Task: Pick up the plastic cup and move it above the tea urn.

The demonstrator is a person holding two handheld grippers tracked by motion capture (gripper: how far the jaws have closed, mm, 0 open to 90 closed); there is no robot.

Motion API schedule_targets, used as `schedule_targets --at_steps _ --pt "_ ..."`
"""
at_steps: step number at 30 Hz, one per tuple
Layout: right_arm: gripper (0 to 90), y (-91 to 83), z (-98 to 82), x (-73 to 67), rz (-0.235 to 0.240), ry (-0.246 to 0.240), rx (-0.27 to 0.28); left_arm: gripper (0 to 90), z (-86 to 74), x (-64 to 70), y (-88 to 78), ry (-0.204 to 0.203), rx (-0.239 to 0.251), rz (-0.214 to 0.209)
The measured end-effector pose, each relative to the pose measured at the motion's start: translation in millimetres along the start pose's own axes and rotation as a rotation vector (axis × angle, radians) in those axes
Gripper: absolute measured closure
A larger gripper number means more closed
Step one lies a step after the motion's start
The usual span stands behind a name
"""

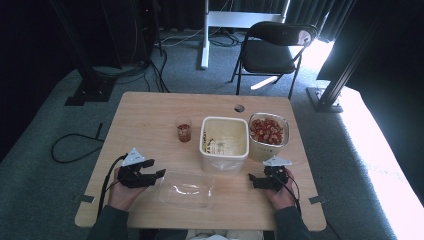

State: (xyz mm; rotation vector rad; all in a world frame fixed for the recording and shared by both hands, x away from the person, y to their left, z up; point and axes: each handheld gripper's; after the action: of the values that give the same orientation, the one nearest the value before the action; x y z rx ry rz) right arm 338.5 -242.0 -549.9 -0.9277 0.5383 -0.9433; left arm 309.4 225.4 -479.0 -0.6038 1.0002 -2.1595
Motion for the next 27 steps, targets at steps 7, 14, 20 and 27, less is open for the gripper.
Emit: schedule_targets --at_steps 7,14,20,27 --pt "11.2 -0.1 -0.1 -0.1 -0.001 0.002 0.000 39.6 2.4 8.4 21.5 0.032 -0.084 -0.006" --pt "11.2 -0.1 -0.1 -0.1 -0.002 0.003 0.000 56.8 0.4 6.0 37.0 0.030 -0.158 0.010" --pt "11.2 -0.1 -0.1 -0.1 -0.001 0.003 0.000 69.2 1.8 -0.7 37.6 -0.003 -0.181 0.014" --pt "11.3 -0.1 -0.1 -0.1 -0.002 0.003 0.000 75.7 3.7 -6.0 33.2 -0.026 -0.169 0.044"
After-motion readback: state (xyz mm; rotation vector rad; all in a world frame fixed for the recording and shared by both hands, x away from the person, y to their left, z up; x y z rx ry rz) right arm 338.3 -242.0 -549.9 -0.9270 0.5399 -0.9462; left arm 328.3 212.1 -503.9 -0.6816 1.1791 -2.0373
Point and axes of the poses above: each handheld gripper's, and its own axes: y roughly forward along the jaws, z roughly out of its top, x roughly to its right, and after that the axes turned 15 degrees about -x, right-handed
